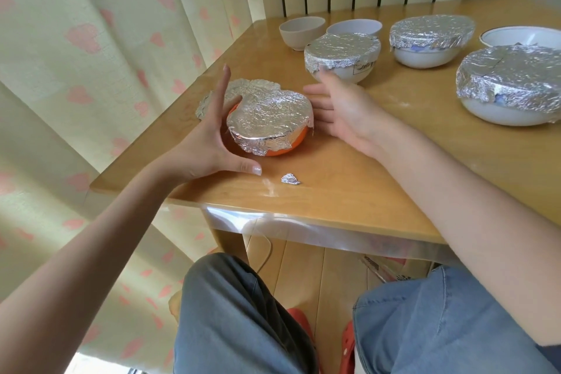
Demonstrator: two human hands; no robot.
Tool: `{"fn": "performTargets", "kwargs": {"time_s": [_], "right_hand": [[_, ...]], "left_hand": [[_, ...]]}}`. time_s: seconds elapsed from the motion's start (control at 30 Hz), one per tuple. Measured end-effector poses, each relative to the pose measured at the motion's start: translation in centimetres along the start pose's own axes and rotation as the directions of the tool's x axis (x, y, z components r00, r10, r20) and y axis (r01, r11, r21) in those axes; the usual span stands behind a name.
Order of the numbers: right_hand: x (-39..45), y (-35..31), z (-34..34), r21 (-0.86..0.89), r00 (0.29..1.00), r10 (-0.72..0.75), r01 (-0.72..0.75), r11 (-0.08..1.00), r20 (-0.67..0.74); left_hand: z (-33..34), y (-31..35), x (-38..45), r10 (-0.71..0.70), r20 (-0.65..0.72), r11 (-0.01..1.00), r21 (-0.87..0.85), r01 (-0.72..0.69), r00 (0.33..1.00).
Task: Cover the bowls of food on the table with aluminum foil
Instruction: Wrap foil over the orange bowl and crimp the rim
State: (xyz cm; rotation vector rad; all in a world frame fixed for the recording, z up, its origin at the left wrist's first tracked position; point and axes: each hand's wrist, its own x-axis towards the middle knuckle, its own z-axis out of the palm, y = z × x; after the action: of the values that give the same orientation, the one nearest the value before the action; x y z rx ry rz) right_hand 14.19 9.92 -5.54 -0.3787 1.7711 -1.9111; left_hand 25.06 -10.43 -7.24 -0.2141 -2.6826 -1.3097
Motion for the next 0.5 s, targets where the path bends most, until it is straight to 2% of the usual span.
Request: {"fn": "performTargets", "kwargs": {"time_s": [0.1, 0.17, 0.3, 0.4, 0.5], "right_hand": [[-0.5, -1.1, -1.3, -0.158, 0.994, 0.070, -0.083, 0.984, -0.089], [-0.8, -1.5, -1.6, -0.176, 0.990, 0.089, -0.108, 0.979, -0.112], [-1.0, -1.5, -1.5, -0.229, 0.990, 0.105, -0.124, 0.966, -0.091], [-1.3, -1.7, -2.2, -0.368, 0.998, 0.040, -0.053, 0.928, -0.043], [-2.2, -1.4, -2.9, -0.462, 0.999, 0.013, 0.011, 0.887, 0.048]], "left_hand": [[-0.3, -0.1, 0.1, -0.028, -0.021, 1.000, -0.002, 0.027, 0.999], [-0.4, -0.5, 0.3, -0.045, -0.041, 0.999, -0.026, 0.044, 0.998], [-0.4, -1.0, 0.8, -0.079, -0.039, 0.994, -0.084, 0.076, 0.996], [-0.2, -1.0, 0.7, -0.091, -0.027, 0.989, -0.116, 0.088, 0.995], [-0.9, -0.7, 0.3, -0.097, 0.043, 0.988, -0.115, 0.102, 0.994]]}}
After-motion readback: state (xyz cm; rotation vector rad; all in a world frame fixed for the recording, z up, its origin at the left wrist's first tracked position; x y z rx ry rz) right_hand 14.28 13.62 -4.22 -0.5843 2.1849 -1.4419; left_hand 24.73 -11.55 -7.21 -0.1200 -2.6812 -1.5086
